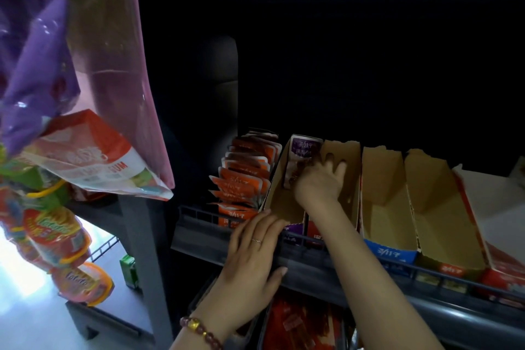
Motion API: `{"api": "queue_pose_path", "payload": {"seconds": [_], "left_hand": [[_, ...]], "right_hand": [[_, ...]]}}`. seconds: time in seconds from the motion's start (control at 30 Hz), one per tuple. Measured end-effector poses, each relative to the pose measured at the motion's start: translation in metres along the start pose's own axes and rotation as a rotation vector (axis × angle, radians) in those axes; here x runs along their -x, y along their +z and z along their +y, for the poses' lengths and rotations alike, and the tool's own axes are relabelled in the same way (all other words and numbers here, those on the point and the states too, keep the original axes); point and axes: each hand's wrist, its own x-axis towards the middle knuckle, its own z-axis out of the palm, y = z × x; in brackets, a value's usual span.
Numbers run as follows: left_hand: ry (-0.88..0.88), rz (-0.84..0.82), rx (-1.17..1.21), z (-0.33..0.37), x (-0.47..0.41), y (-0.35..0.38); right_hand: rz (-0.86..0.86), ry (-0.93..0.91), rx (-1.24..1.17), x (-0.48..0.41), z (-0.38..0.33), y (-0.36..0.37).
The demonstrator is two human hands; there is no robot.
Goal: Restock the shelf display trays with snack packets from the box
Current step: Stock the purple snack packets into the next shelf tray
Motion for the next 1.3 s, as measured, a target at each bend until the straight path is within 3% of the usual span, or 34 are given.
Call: {"api": "queue_pose_path", "payload": {"seconds": [0.2,0.3,0.5,0.67,0.8,0.97,1.07,1.17,1.3], "left_hand": [[0.019,-0.099,-0.051,0.001,0.001,-0.01],[0.027,-0.09,-0.065,0.005,0.001,-0.016],[0.095,0.052,-0.005,0.012,0.008,-0.045],[0.24,-0.036,-0.014,0.017,0.049,-0.062],[0.2,-0.281,-0.02,0.013,0.129,-0.066],[0.071,-0.482,-0.092,0.006,0.215,-0.062],[0.022,-0.599,-0.108,0.007,0.271,-0.049],[-0.045,-0.717,-0.096,0.008,0.317,-0.038],[-0.116,-0.753,-0.066,-0.001,0.34,-0.033]], "right_hand": [[0.006,-0.023,-0.062,0.0,0.006,-0.003],[0.11,-0.056,-0.184,0.004,0.012,-0.004],[0.337,-0.254,-0.379,0.026,0.026,-0.015],[0.269,-0.528,-0.705,0.086,0.032,-0.034],[0.049,-0.891,-0.67,0.153,0.033,-0.025],[-0.343,-1.007,-0.65,0.224,0.014,0.06],[-0.677,-0.951,-0.663,0.257,-0.002,0.141],[-0.974,-0.771,-0.697,0.284,-0.013,0.23],[-1.105,-0.532,-0.674,0.321,-0.031,0.319]]}}
